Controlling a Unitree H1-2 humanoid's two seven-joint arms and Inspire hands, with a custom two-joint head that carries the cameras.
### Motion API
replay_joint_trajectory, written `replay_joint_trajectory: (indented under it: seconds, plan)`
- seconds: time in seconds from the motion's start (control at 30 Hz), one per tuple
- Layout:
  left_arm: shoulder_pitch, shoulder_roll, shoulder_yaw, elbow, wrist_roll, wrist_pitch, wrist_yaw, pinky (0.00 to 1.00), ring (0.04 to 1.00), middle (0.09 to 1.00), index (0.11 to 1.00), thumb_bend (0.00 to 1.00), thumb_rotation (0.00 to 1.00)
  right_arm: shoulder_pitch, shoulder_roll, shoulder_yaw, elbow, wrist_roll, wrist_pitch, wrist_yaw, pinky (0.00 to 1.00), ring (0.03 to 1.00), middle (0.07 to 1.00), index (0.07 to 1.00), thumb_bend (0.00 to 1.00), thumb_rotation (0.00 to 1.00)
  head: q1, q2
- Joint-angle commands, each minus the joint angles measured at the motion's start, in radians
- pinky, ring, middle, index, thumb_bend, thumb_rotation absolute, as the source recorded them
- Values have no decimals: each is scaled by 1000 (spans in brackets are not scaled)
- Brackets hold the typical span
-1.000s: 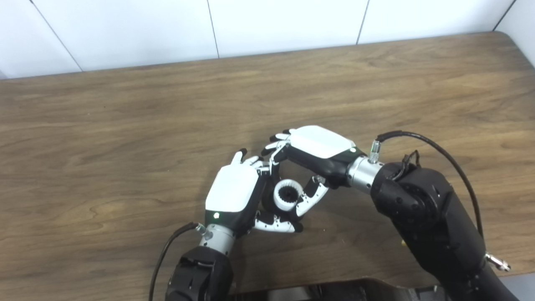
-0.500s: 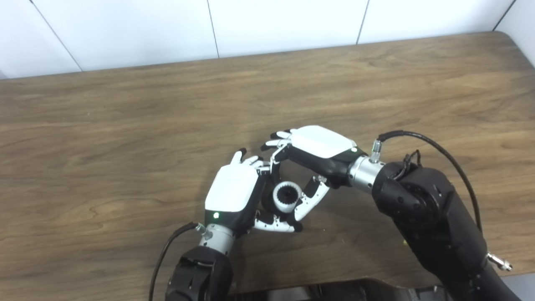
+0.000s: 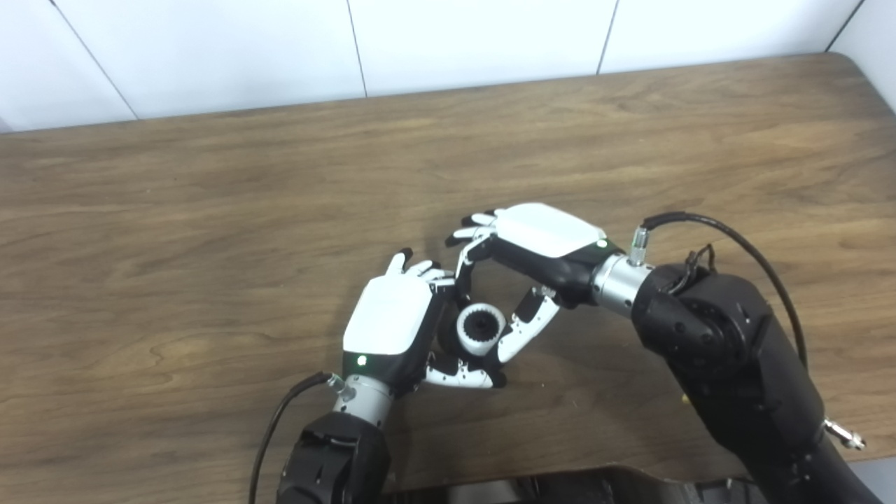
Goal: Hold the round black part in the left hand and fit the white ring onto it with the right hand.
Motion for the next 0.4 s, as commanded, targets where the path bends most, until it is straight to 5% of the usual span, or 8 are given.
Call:
replay_joint_trajectory:
  seconds: [0.0,0.37]
  plan:
    - [-19,-5,1,-10,-1,-10,16,1000,881,777,485,520,57,-46,-7,-23,-35,10,-5,-17,1000,970,893,648,980,372,-1,0]
    - [-18,1,6,-12,-9,-13,15,1000,883,781,485,520,57,-79,-22,-83,-38,28,22,-11,1000,974,887,611,963,357,-5,-1]
